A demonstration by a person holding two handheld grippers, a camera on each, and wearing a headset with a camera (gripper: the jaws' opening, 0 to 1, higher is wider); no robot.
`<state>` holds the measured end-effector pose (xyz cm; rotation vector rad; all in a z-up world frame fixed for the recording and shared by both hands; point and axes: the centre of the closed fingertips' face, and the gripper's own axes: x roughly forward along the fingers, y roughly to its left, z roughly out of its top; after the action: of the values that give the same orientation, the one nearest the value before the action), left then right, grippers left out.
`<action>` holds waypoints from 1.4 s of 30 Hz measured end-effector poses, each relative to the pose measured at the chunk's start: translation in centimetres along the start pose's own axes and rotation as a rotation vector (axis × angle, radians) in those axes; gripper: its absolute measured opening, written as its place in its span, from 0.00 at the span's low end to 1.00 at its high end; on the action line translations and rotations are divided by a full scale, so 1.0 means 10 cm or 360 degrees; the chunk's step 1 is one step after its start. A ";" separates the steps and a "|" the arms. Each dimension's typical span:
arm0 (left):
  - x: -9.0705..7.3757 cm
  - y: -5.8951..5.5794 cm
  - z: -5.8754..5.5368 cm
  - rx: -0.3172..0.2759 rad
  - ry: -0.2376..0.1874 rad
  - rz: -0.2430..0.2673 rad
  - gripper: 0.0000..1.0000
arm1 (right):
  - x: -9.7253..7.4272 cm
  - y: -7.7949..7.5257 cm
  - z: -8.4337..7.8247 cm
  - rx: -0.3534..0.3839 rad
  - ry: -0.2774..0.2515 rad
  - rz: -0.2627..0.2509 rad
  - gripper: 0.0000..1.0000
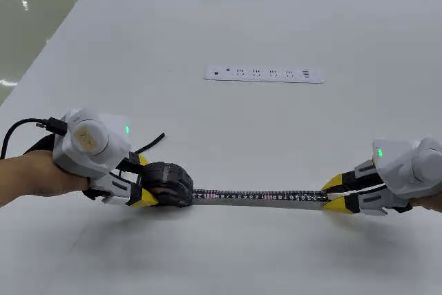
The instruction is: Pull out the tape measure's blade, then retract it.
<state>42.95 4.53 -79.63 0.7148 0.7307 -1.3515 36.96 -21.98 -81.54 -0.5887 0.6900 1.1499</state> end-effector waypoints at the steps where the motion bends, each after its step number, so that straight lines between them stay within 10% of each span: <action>1: 0.00 0.00 0.00 -0.0001 0.0000 0.0000 0.28 | 0.00 0.00 -0.01 0.0003 0.0003 -0.0001 0.10; 21: 0.01 0.00 0.00 0.0009 -0.0011 0.0013 0.29 | -0.03 0.03 -0.08 -0.0055 0.0096 -0.0022 0.13; 27: 0.03 0.02 -0.13 0.0047 0.0107 0.0033 0.32 | -0.03 0.03 -0.08 -0.0060 0.0109 -0.0051 0.28; 42: -0.25 -0.11 -0.26 -0.0150 -0.0044 0.0130 0.49 | -0.22 0.08 -0.11 0.0090 0.0099 -0.0163 0.54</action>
<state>41.56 8.03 -79.22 0.6431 0.7310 -1.2423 35.43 -23.93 -80.66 -0.6069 0.7350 1.0171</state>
